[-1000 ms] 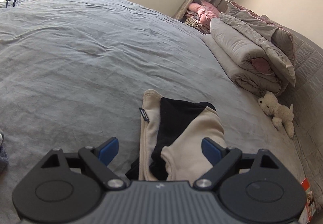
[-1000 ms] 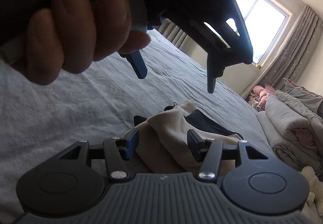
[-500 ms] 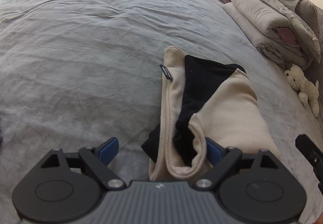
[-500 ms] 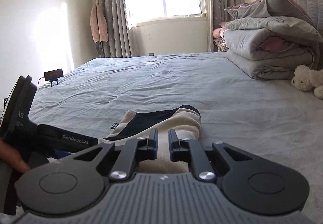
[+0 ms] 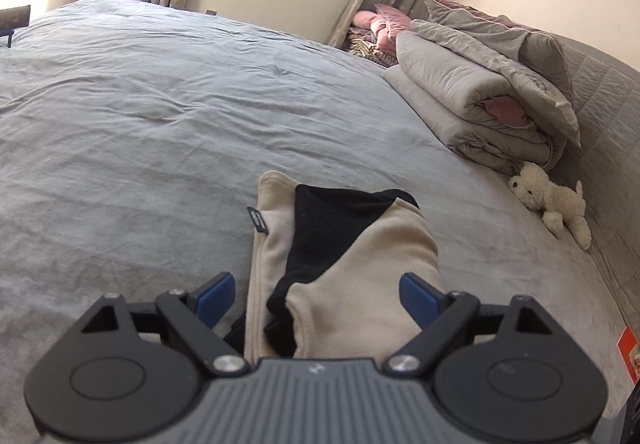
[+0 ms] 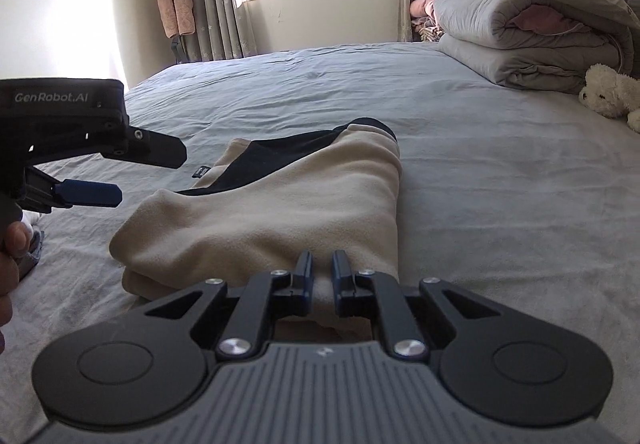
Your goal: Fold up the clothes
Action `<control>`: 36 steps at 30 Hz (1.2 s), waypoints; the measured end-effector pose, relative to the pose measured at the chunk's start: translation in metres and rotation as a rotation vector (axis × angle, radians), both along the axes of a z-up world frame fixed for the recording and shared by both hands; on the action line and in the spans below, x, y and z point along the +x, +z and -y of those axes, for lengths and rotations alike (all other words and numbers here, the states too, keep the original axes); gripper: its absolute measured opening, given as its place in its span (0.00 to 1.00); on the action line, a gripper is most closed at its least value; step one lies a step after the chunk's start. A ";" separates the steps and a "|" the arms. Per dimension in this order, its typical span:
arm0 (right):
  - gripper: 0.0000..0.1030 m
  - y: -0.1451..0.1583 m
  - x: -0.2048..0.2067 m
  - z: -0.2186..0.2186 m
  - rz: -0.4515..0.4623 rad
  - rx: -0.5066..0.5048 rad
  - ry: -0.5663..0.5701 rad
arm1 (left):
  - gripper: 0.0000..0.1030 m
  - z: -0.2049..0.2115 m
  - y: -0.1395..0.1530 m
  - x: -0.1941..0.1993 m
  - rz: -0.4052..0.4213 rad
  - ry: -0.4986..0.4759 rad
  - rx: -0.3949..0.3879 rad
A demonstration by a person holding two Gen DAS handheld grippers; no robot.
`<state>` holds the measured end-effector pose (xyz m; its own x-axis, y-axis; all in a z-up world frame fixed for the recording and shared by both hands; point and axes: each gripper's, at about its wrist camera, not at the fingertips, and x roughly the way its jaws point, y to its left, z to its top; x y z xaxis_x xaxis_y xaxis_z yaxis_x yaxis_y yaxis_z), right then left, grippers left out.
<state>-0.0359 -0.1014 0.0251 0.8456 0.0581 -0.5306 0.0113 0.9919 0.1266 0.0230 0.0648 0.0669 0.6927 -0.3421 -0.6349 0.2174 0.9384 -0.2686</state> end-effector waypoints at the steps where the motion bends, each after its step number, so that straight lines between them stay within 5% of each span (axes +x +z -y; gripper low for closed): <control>1: 0.11 0.000 -0.001 -0.002 0.003 -0.009 -0.004 | 0.87 0.006 0.000 -0.002 0.013 -0.016 0.016; 5: 0.11 0.001 -0.002 -0.009 0.003 -0.061 0.000 | 0.89 0.017 -0.021 0.004 -0.040 0.011 0.179; 12: 0.12 0.015 0.000 0.001 -0.034 -0.038 0.014 | 0.89 -0.013 -0.037 0.014 -0.178 0.056 -0.024; 15: 0.24 0.027 -0.002 0.007 -0.024 -0.036 -0.021 | 0.89 -0.009 -0.037 0.009 -0.174 0.059 -0.013; 31: 0.34 0.003 0.003 0.025 -0.067 0.020 -0.059 | 0.89 -0.006 -0.038 0.009 -0.172 0.057 0.001; 36: 0.41 -0.001 0.002 0.038 -0.081 0.118 -0.088 | 0.89 -0.006 -0.038 0.010 -0.175 0.058 -0.001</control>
